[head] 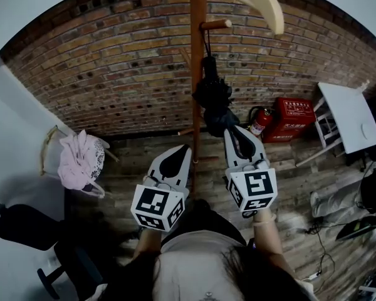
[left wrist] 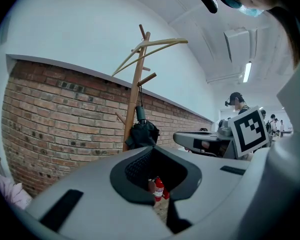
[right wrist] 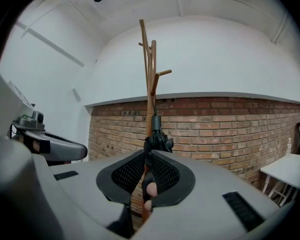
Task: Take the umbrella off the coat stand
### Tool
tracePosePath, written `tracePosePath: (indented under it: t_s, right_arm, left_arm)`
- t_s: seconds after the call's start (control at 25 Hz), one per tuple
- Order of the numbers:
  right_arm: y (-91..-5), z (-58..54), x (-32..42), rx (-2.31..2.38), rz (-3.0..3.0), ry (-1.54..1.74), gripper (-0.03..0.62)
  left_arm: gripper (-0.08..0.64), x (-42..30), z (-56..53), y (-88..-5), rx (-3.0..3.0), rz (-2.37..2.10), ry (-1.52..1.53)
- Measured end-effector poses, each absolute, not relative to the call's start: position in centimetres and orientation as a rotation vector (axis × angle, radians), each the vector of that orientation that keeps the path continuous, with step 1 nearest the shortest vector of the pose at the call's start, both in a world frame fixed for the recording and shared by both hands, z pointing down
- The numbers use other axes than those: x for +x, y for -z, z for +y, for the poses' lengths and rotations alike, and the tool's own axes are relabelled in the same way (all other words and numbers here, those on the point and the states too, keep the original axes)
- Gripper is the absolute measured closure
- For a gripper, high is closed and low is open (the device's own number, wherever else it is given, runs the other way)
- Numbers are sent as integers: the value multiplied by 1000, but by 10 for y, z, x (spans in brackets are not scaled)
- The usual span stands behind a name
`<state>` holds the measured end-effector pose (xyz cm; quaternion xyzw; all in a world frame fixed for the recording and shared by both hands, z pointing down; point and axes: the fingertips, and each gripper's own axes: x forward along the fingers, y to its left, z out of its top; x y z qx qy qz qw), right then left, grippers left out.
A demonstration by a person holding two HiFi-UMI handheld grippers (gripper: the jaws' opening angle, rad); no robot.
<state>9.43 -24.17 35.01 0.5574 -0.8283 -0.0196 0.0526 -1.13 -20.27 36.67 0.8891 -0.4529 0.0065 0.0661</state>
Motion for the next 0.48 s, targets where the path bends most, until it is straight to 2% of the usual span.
tracePosePath:
  t_s: [0.16,0.48]
  right_arm:
    - [-352,-253,95,1669,-2526,58,544]
    - [-359,-270,95,1599,-2539,42,450]
  left_arm:
    - [551,-11,-212,-368,2669,-1383,-22]
    - [551,-4,-225,-371,2663,-1389,-27]
